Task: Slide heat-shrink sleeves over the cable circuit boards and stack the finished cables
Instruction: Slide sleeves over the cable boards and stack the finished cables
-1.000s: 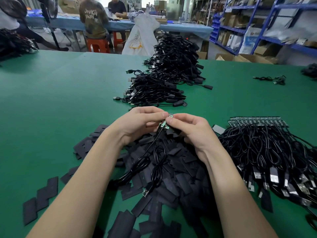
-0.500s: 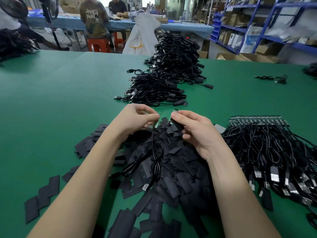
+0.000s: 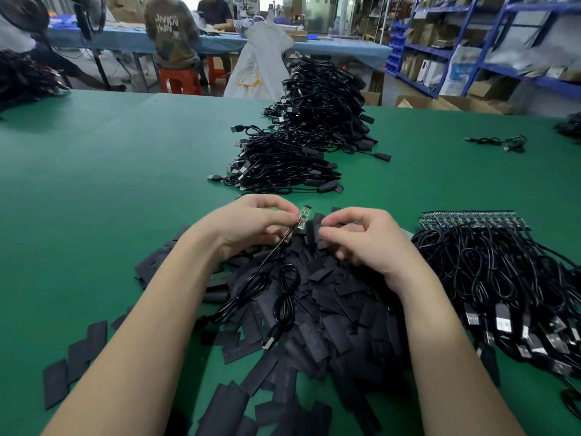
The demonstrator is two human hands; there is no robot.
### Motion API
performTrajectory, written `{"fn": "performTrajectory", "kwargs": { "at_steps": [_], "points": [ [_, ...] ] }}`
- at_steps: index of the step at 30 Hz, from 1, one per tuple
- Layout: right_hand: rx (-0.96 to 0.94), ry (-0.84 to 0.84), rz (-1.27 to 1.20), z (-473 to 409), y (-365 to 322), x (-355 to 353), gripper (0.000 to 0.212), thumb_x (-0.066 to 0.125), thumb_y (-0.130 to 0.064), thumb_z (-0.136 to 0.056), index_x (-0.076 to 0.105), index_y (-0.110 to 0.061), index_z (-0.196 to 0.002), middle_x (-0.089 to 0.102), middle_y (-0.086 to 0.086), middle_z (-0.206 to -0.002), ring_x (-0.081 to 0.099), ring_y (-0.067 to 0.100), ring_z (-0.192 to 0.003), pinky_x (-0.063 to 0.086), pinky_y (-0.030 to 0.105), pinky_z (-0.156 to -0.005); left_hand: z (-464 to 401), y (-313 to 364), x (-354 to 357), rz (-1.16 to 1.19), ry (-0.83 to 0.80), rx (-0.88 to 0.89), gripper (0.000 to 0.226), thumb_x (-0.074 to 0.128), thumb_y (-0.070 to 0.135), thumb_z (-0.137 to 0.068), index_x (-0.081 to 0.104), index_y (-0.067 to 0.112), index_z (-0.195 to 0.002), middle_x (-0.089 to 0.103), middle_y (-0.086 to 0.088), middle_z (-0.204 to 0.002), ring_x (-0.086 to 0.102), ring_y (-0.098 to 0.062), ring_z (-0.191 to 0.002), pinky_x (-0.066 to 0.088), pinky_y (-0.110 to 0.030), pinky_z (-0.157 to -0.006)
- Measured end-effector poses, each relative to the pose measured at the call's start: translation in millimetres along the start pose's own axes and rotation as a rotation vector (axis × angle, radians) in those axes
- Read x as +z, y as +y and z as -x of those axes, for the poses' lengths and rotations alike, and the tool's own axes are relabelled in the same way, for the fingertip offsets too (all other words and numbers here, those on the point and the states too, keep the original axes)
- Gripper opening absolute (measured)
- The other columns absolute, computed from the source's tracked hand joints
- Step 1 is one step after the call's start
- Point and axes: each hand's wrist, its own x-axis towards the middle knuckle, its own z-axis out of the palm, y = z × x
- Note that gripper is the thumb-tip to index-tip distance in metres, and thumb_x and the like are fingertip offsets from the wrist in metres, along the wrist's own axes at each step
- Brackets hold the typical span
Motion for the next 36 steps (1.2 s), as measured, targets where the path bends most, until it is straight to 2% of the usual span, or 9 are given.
{"fn": "performTrajectory", "kwargs": {
  "at_steps": [3,7,13,16,19,24,30,33,36],
  "points": [
    [-0.090,0.115,0.396,-1,0,-3,0.005,0.078,-0.035,-0.081,0.076,-0.035,-0.085,0.073,-0.019,-0.071,0.064,-0.005,-0.070,0.046,0.017,-0.064,-2,0,1,0.039,0.067,-0.025,0.010,0.067,0.011,-0.095,0.067,0.017,-0.087,0.066,0.007,-0.074,0.058,-0.004,-0.053,0.050,-0.014,-0.055],
    [-0.190,0.028,0.669,2,0,13,0.030,0.075,-0.035,-0.083,0.070,-0.048,-0.110,0.062,-0.017,-0.097,0.061,0.012,-0.098,0.050,0.031,-0.086,-2,0,1,0.041,0.109,-0.029,0.009,0.069,0.013,-0.094,0.068,0.018,-0.087,0.066,0.012,-0.068,0.060,-0.004,-0.052,0.050,-0.014,-0.053],
    [-0.260,0.201,0.730,-1,6,24,0.013,0.069,-0.037,-0.091,0.076,-0.046,-0.096,0.060,-0.013,-0.101,0.058,0.013,-0.093,0.038,0.027,-0.072,-2,0,3,-0.003,0.109,-0.026,0.008,0.069,0.018,-0.095,0.069,0.019,-0.087,0.065,0.009,-0.076,0.058,-0.007,-0.058,0.049,-0.016,-0.059],
    [-0.311,0.252,0.558,-3,8,22,0.011,0.070,-0.033,-0.091,0.077,-0.040,-0.089,0.065,-0.017,-0.087,0.056,0.001,-0.074,0.040,0.023,-0.066,-1,1,6,-0.015,0.107,-0.009,0.004,0.068,0.017,-0.095,0.068,0.017,-0.091,0.062,0.007,-0.075,0.056,-0.003,-0.053,0.049,-0.018,-0.065],
    [-0.303,0.282,0.247,-5,5,19,0.012,0.072,-0.023,-0.089,0.078,-0.031,-0.083,0.067,-0.025,-0.064,0.062,-0.004,-0.061,0.042,0.005,-0.059,1,2,11,0.003,0.069,0.033,0.005,0.068,0.011,-0.095,0.066,0.015,-0.092,0.060,0.004,-0.068,0.055,-0.005,-0.054,0.050,-0.015,-0.060],
    [-0.197,0.164,-0.142,-2,1,21,0.005,0.078,-0.016,-0.087,0.078,-0.021,-0.089,0.077,-0.001,-0.076,0.075,0.013,-0.071,0.059,0.024,-0.063,2,3,17,-0.017,0.034,0.051,0.007,0.065,0.010,-0.097,0.064,0.014,-0.092,0.061,-0.003,-0.070,0.058,-0.007,-0.057,0.052,-0.015,-0.060],
    [-0.118,-0.010,-0.452,1,0,20,0.013,0.081,-0.001,-0.081,0.078,-0.010,-0.089,0.078,0.011,-0.088,0.076,0.018,-0.082,0.060,0.023,-0.073,2,4,18,-0.011,0.047,0.053,0.011,0.063,0.010,-0.098,0.065,0.017,-0.089,0.049,-0.014,-0.081,0.049,-0.011,-0.060,0.050,-0.017,-0.054],
    [-0.061,0.027,-0.564,1,-1,18,0.015,0.081,0.003,-0.079,0.077,-0.008,-0.089,0.078,0.010,-0.086,0.076,0.019,-0.080,0.059,0.022,-0.073,2,5,17,0.021,0.049,0.066,0.013,0.062,0.009,-0.098,0.065,0.017,-0.088,0.058,-0.012,-0.086,0.054,-0.012,-0.063,0.052,-0.018,-0.055],
    [-0.036,0.122,-0.525,0,-1,17,0.018,0.084,-0.005,-0.079,0.072,-0.014,-0.089,0.078,0.005,-0.080,0.072,0.013,-0.070,0.058,0.020,-0.062,2,6,18,0.056,0.029,0.068,0.014,0.062,0.008,-0.098,0.064,0.017,-0.087,0.064,-0.004,-0.083,0.061,-0.009,-0.059,0.054,-0.020,-0.059]
  ]
}}
